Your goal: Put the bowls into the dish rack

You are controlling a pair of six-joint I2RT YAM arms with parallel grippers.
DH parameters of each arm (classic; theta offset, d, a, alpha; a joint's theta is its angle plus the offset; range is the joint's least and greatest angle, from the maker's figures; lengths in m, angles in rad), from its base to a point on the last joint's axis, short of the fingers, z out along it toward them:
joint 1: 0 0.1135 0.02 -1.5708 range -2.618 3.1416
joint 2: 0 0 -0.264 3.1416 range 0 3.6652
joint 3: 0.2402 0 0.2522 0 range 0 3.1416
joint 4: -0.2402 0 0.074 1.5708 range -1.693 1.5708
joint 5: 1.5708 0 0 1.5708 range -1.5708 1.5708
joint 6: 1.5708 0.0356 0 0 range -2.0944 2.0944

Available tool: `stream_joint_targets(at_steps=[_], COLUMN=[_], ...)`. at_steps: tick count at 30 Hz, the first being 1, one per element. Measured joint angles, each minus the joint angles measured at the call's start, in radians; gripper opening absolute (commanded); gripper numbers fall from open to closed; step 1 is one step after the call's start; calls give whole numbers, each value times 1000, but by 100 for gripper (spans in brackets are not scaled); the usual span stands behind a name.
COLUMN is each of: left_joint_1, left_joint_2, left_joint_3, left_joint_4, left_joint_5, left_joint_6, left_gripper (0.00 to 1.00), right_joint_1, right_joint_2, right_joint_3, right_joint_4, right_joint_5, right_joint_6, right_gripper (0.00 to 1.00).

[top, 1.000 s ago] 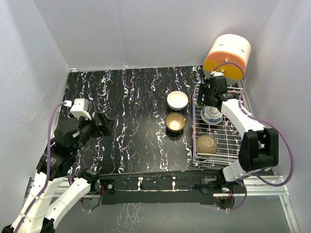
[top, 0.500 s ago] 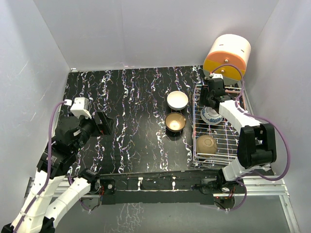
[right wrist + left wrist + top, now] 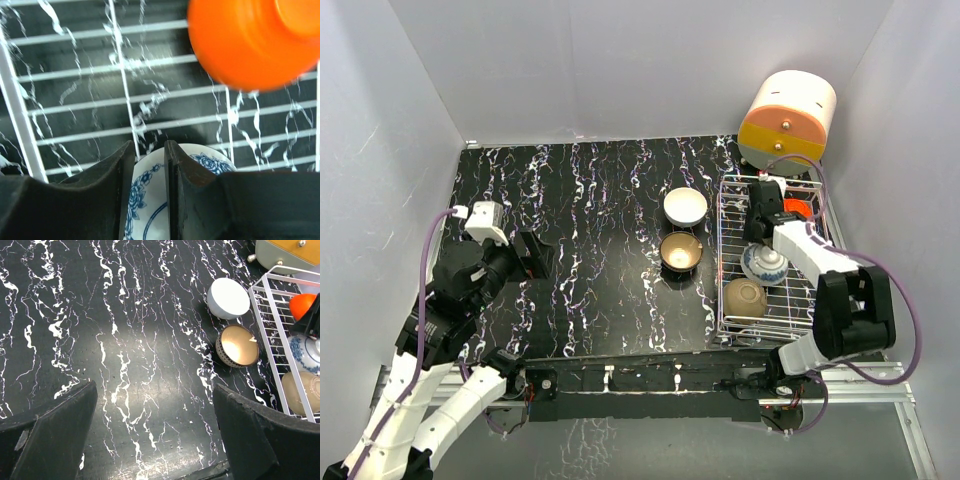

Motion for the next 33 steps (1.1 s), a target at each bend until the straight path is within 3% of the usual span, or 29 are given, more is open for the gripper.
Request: stream_joint_targets(at_steps=[10,20,33], left_joint_1=[0,0,0], left_joint_2=[-20,-45,-43], left_joint_3=[-50,-51,-50], left_joint_4=[10,11,10], left_joint_5=[39,40,40], left_joint_6=[2,-10,-9], left_gripper=[97,97,97], right_joint_1=[0,0,0], right_joint_2=[-335,-218,-276], right_joint_3=[-94,-40,-112], right_joint_4=[-126,-126,-142], right_joint_5=[19,-75,-84], right_joint_6=[73,72,92], right_gripper=[32,32,35])
